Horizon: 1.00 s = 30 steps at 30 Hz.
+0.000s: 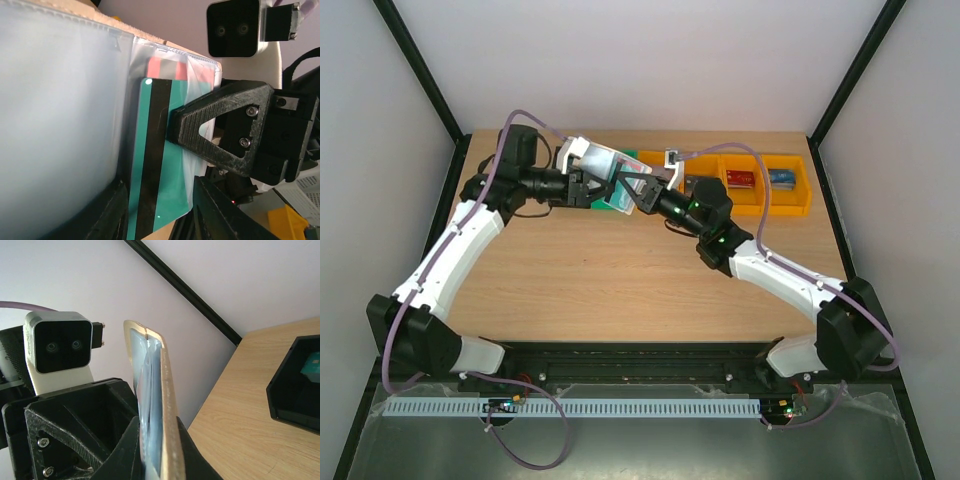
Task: Take the credit cards out of the card holder
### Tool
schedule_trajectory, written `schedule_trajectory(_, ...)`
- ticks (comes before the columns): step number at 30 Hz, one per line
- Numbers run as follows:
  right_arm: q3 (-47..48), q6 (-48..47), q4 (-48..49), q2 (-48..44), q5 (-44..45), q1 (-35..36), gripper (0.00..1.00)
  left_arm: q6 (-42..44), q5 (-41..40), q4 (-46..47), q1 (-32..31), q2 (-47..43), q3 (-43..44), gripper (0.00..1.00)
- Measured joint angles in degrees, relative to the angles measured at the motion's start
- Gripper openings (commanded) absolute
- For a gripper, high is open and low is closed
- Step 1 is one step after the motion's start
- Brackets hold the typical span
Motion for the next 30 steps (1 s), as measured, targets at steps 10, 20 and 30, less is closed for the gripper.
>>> schedule_trajectory(10,0.8,0.5,0.8,1.7,2.5,0.3,0.02,-1.0,-4.3,0.9,-0.1,1.2,0.0,0.02)
schedule_trajectory(20,0.7,-0.4,-1.1,0.8,3.9,0.4,0.13,0.8,-5.0,1.0,-0.1,1.2,0.0,0.02)
schedule_trajectory(30,-1.7,-0.9,-2.5,-0.8,-6.9,-0.4,0.18,0.8,4.9,1.3,-0.9,-0.5,-4.5,0.02)
